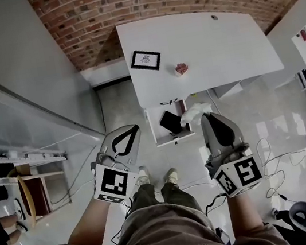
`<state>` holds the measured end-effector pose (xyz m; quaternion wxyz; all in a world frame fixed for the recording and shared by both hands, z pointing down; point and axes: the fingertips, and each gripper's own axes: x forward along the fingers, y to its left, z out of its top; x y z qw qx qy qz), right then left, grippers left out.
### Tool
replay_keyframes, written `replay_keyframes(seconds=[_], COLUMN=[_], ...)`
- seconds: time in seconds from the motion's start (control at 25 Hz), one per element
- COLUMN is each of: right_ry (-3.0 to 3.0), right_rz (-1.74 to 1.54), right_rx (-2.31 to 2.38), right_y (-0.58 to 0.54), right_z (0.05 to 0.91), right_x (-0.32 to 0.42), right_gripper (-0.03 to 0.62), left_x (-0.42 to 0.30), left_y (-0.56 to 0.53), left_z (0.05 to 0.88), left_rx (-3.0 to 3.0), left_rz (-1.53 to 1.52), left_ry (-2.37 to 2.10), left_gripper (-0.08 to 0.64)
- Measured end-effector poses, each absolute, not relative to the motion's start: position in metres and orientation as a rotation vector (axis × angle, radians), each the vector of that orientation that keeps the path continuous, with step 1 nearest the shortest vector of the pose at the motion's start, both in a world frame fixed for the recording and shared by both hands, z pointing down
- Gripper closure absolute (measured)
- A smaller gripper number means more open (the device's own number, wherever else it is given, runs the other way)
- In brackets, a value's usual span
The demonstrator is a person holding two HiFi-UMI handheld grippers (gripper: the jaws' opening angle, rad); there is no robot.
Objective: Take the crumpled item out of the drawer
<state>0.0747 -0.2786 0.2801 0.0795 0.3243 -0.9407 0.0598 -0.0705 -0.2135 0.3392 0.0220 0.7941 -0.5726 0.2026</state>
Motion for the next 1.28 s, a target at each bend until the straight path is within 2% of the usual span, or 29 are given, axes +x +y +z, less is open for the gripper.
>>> replay_keyframes(seconds=[0.2, 0.4, 0.56, 1.28], right_ry=[-2.929, -2.996, -3.007, -3.055], right_rz=[0.134, -0.028, -0.192, -0.232], right_rx=[1.004, 1.05, 1.064, 1.056], right_y=[-0.265, -0.249, -0.234, -0.234], right_z=[0.223, 0.18, 0.154, 0.13], right_x=[0.081, 0.095, 0.105, 0.101], right_gripper=[0.557, 0.557, 0.557, 0.557], left_x=[-0.056, -0.048, -0.044, -0.038], left_y=[-0.214, -0.214, -0.208, -0.207], left_z=[0.299, 0.247, 0.215, 0.197], left_rx=[2.548, 2.589, 2.663, 2.698], left_rz=[0.593, 0.42, 0.57, 0.582], left_ry=[-1.814, -1.842, -1.929, -1.955], left_gripper=[0.56, 0.56, 0.56, 0.559])
